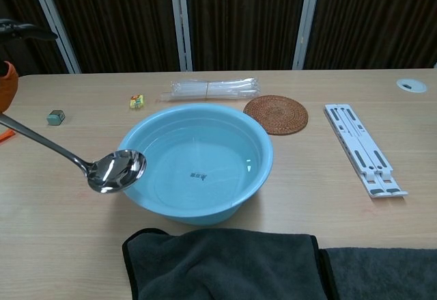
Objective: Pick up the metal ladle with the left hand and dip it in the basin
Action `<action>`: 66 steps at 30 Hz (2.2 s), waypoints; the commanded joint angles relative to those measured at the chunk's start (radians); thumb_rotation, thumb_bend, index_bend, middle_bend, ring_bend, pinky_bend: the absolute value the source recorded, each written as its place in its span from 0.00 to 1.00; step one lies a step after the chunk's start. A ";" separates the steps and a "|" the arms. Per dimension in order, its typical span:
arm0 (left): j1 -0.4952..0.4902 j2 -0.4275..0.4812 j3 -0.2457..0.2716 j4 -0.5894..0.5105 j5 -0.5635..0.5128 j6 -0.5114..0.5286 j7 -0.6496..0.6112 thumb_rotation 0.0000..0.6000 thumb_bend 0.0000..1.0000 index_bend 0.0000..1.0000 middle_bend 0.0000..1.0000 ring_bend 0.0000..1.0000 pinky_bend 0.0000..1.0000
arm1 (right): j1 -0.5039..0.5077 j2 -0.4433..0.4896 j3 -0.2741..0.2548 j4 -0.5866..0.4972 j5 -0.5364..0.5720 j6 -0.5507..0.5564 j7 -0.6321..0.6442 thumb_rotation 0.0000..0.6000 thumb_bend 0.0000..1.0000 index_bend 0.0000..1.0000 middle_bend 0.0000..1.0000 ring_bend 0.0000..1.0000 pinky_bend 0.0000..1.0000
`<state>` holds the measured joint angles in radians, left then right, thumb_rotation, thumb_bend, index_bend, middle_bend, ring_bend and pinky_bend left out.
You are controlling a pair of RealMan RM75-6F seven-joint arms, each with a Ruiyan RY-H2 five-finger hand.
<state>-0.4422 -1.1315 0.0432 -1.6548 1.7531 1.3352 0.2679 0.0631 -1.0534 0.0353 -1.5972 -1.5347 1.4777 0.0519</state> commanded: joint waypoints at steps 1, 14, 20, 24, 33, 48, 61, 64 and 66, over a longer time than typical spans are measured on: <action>-0.014 -0.008 -0.025 0.017 -0.030 -0.021 -0.015 1.00 0.47 0.63 0.00 0.00 0.00 | 0.003 -0.002 0.003 0.001 0.008 -0.006 -0.005 1.00 0.00 0.00 0.00 0.00 0.00; -0.091 -0.098 -0.112 0.099 -0.146 -0.141 0.012 1.00 0.47 0.63 0.00 0.00 0.00 | -0.004 0.009 0.024 0.002 0.029 0.014 0.027 1.00 0.00 0.00 0.00 0.00 0.00; -0.136 -0.175 -0.146 0.146 -0.191 -0.189 0.060 1.00 0.47 0.63 0.00 0.00 0.00 | -0.005 0.021 0.028 0.014 0.038 0.008 0.069 1.00 0.00 0.00 0.00 0.00 0.00; -0.164 -0.226 -0.158 0.184 -0.211 -0.222 0.101 1.00 0.47 0.63 0.00 0.00 0.00 | 0.005 0.027 0.033 0.023 0.059 -0.023 0.085 1.00 0.00 0.00 0.00 0.00 0.00; -0.213 -0.308 -0.169 0.237 -0.242 -0.274 0.147 1.00 0.47 0.63 0.00 0.00 0.00 | 0.009 0.032 0.025 0.026 0.041 -0.029 0.104 1.00 0.00 0.00 0.00 0.00 0.00; -0.272 -0.387 -0.176 0.281 -0.291 -0.323 0.211 1.00 0.47 0.63 0.00 0.00 0.00 | 0.008 0.039 0.031 0.036 0.050 -0.029 0.140 1.00 0.00 0.00 0.00 0.00 0.00; -0.287 -0.406 -0.167 0.293 -0.312 -0.328 0.225 1.00 0.47 0.63 0.00 0.00 0.00 | 0.009 0.039 0.029 0.041 0.044 -0.030 0.148 1.00 0.00 0.00 0.00 0.00 0.00; -0.291 -0.408 -0.166 0.296 -0.326 -0.339 0.226 1.00 0.47 0.63 0.00 0.00 0.00 | 0.007 0.039 0.030 0.041 0.041 -0.022 0.150 1.00 0.00 0.00 0.00 0.00 0.00; -0.294 -0.410 -0.166 0.301 -0.332 -0.344 0.228 1.00 0.47 0.63 0.00 0.00 0.00 | 0.005 0.039 0.030 0.041 0.040 -0.018 0.151 1.00 0.00 0.00 0.00 0.00 0.00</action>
<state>-0.7353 -1.5410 -0.1232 -1.3552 1.4227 0.9927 0.4954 0.0689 -1.0141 0.0653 -1.5564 -1.4944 1.4589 0.2028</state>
